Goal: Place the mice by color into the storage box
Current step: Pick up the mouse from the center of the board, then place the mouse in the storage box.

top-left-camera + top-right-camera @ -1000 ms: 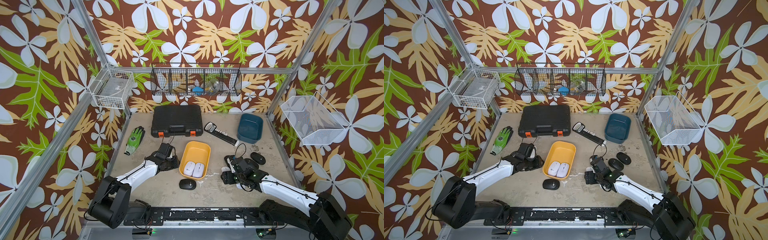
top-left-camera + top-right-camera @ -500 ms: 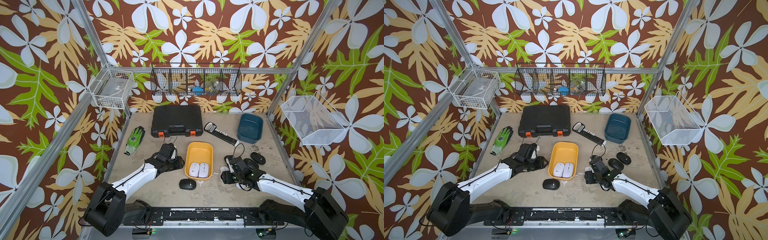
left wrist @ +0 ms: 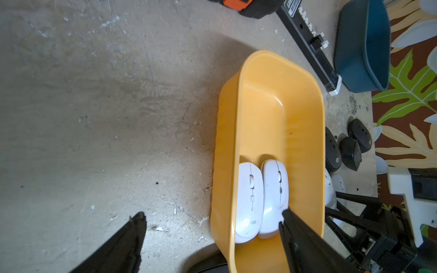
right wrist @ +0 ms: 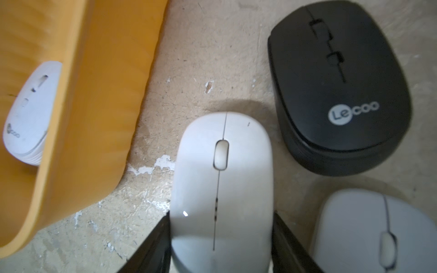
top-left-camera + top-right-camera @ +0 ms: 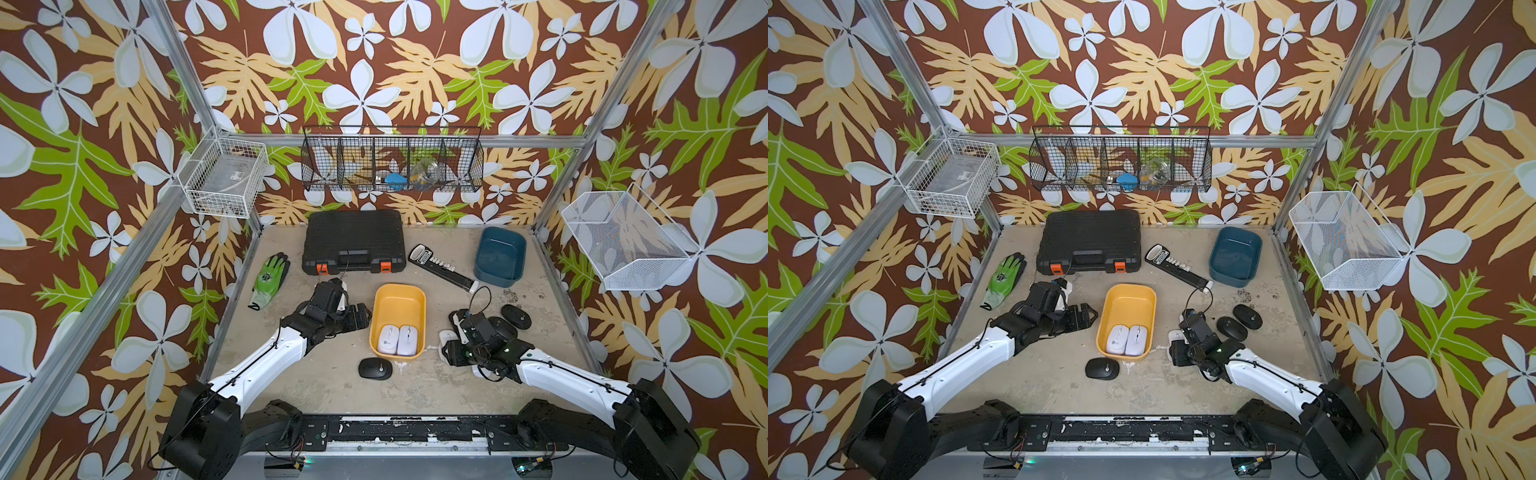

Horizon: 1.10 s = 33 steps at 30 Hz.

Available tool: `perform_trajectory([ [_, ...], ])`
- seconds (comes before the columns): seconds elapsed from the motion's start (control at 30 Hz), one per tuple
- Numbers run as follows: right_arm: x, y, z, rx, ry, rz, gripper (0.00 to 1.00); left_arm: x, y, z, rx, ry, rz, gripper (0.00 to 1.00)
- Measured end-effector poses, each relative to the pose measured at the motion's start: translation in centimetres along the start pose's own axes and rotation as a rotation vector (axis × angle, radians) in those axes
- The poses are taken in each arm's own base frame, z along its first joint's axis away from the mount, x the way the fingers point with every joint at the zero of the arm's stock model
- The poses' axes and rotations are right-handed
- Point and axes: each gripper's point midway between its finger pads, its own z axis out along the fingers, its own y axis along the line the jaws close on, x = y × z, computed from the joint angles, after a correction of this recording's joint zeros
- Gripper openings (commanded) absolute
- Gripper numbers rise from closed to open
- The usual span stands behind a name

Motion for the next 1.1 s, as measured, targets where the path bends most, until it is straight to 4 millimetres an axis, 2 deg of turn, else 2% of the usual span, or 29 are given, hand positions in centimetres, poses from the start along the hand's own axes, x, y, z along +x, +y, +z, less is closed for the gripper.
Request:
perform_trajectory([
  [0.23,-4.1,2.5,-3.8,-0.094,-0.146,0.031,0.43,-1.9,-0.1,-1.6,0.012,-0.073,-0.003,0.95],
  [0.33,-5.9,4.1,-5.3,-0.154,-0.191,0.048,0.43,-2.4,-0.1,-2.1,0.007,-0.101,0.005,0.99],
  [0.5,-8.2,7.4,-5.9,-0.241,-0.195,0.061,0.43,-3.3,-0.4,-3.2,0.012,-0.148,0.039,1.00],
  [0.63,-9.6,11.0,-4.8,-0.302,-0.172,0.045,0.43,-4.9,-0.9,-5.0,0.004,-0.232,0.069,1.00],
  [0.77,-10.6,14.0,-2.4,-0.336,-0.147,0.042,0.44,-6.5,-1.2,-7.2,-0.019,-0.323,0.104,1.00],
  [0.97,-11.1,15.1,2.7,-0.302,-0.105,0.112,0.42,-6.5,-0.9,-8.3,-0.037,-0.351,0.112,1.00],
  [1.1,-12.1,15.5,4.9,-0.280,-0.113,0.135,0.42,-6.0,-0.5,-8.2,-0.045,-0.338,0.110,1.00],
])
